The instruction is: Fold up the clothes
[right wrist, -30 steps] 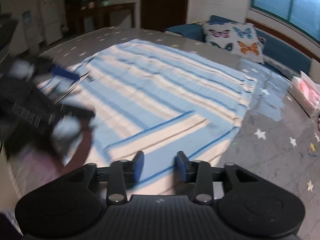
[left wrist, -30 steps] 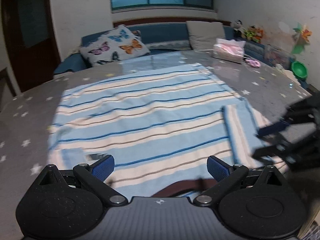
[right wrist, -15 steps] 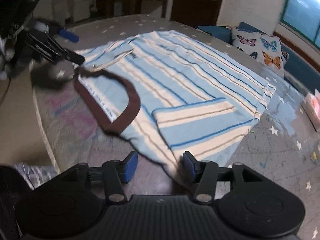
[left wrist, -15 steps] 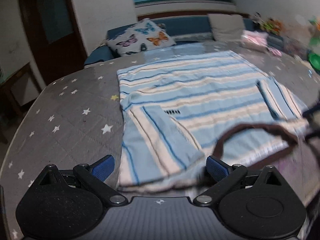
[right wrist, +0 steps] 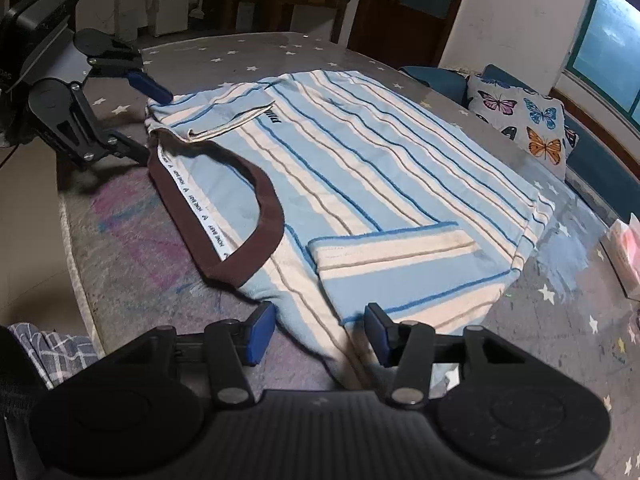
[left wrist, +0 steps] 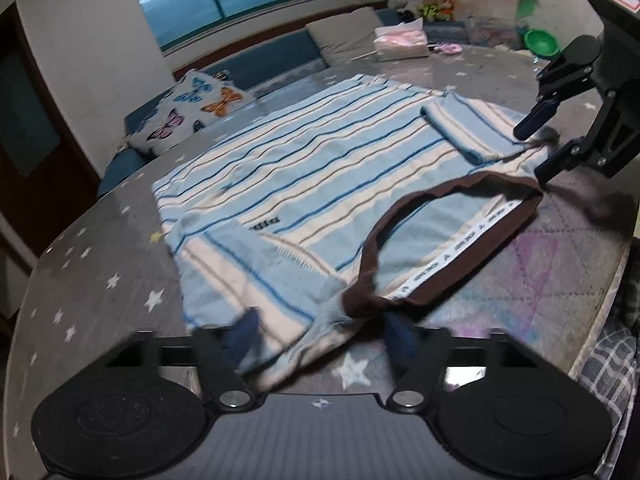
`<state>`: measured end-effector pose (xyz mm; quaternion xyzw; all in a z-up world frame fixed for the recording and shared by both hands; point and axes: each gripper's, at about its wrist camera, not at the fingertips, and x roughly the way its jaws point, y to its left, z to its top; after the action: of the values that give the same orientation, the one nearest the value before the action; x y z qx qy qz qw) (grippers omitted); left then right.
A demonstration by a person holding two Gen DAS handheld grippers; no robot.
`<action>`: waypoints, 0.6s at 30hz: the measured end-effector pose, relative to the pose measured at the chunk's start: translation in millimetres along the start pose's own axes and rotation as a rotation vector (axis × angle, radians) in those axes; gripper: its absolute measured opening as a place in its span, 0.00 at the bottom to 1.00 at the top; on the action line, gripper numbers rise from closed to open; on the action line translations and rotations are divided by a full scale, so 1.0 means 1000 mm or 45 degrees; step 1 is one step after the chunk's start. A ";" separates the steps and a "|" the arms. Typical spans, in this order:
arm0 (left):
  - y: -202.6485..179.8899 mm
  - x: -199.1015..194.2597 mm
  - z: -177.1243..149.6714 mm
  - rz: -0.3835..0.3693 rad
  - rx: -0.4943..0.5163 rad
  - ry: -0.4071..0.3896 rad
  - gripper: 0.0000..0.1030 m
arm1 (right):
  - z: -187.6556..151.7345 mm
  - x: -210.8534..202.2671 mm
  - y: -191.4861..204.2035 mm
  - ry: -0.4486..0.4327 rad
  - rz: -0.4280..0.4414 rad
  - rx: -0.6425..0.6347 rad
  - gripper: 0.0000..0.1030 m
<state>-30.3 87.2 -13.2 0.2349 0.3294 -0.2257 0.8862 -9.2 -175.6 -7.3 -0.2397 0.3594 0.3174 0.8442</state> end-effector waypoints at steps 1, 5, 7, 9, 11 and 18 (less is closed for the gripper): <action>0.001 0.002 0.001 -0.014 -0.002 -0.006 0.38 | 0.000 0.000 -0.001 0.000 -0.001 0.006 0.47; 0.003 0.006 0.007 -0.057 -0.012 -0.018 0.18 | 0.001 0.001 -0.001 0.004 0.011 0.005 0.43; 0.009 0.008 0.011 -0.076 -0.067 -0.022 0.17 | 0.001 0.001 -0.002 0.006 0.018 0.003 0.43; 0.017 0.011 0.016 -0.084 -0.130 -0.022 0.15 | 0.001 0.001 -0.001 0.004 0.028 -0.005 0.44; 0.023 0.014 0.020 -0.080 -0.169 -0.022 0.14 | 0.001 0.002 0.000 0.001 0.039 -0.016 0.45; 0.038 0.024 0.031 -0.083 -0.264 -0.004 0.14 | 0.002 0.008 -0.013 -0.023 0.018 0.080 0.23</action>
<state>21.6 93.3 1.7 0.1309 0.3571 -0.2194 0.8985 5.2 -180.1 -9.5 -0.2077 0.3633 0.3143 0.8521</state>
